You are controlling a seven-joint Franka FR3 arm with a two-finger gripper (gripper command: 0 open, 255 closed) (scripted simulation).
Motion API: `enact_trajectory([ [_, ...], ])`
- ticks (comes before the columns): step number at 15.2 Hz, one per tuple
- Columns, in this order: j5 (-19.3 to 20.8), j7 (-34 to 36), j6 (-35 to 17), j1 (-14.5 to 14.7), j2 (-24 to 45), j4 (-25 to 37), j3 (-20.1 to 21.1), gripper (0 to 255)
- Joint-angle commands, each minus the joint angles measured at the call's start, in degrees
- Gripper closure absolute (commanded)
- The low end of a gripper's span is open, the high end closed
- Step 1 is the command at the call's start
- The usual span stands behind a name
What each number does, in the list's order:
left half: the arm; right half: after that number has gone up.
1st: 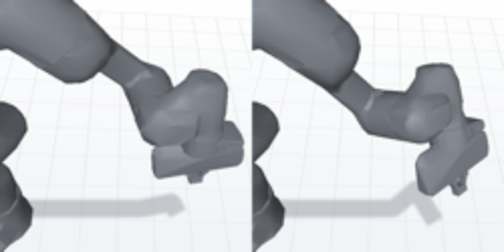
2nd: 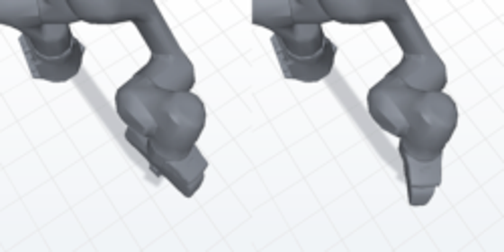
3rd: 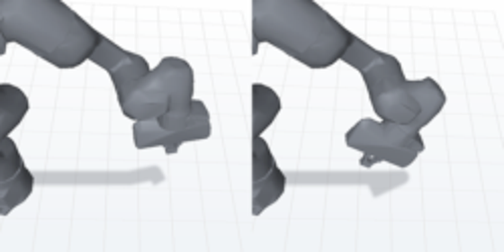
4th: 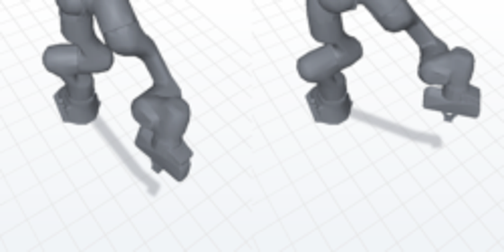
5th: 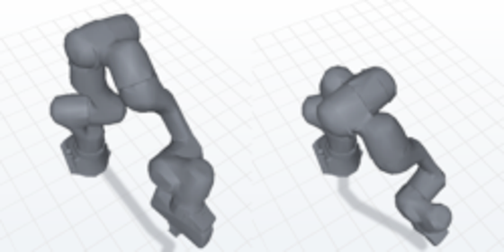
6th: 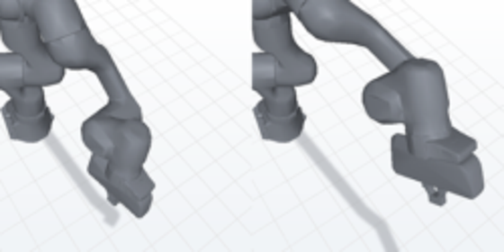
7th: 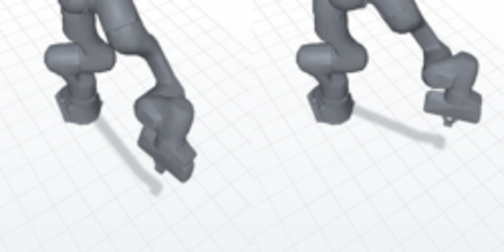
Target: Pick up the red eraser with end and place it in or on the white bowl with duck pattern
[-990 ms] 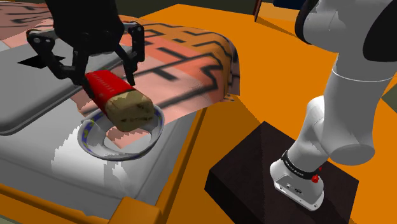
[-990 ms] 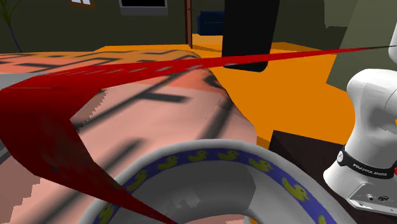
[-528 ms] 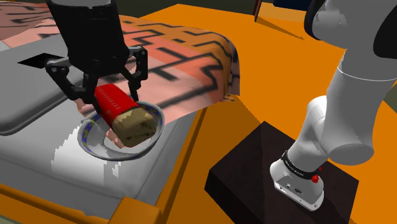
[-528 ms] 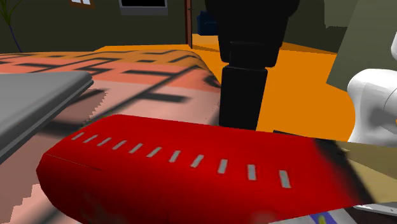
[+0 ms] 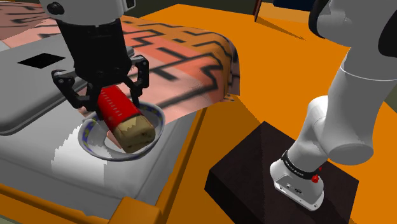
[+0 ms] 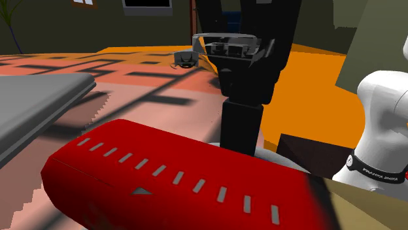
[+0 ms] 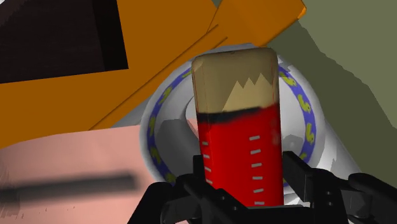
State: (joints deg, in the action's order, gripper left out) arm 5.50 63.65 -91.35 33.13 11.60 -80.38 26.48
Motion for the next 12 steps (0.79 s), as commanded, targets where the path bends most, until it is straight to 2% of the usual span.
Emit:
enact_trajectory([
  [1, -0.1, 0.0, 0.0, 0.2, 0.5, -0.2, 0.1, 255],
  [3, -0.1, 0.0, 0.0, 0.2, 0.5, -0.2, 0.1, 255],
  [4, -0.1, 0.2, 0.0, 0.2, 0.4, -0.3, 0.1, 0],
  [9, -0.1, 0.0, 0.0, 0.2, 0.5, -0.2, 0.1, 0],
  [12, 1.0, 0.5, 6.9, 1.3, 2.9, 8.8, 0.3, 0],
])
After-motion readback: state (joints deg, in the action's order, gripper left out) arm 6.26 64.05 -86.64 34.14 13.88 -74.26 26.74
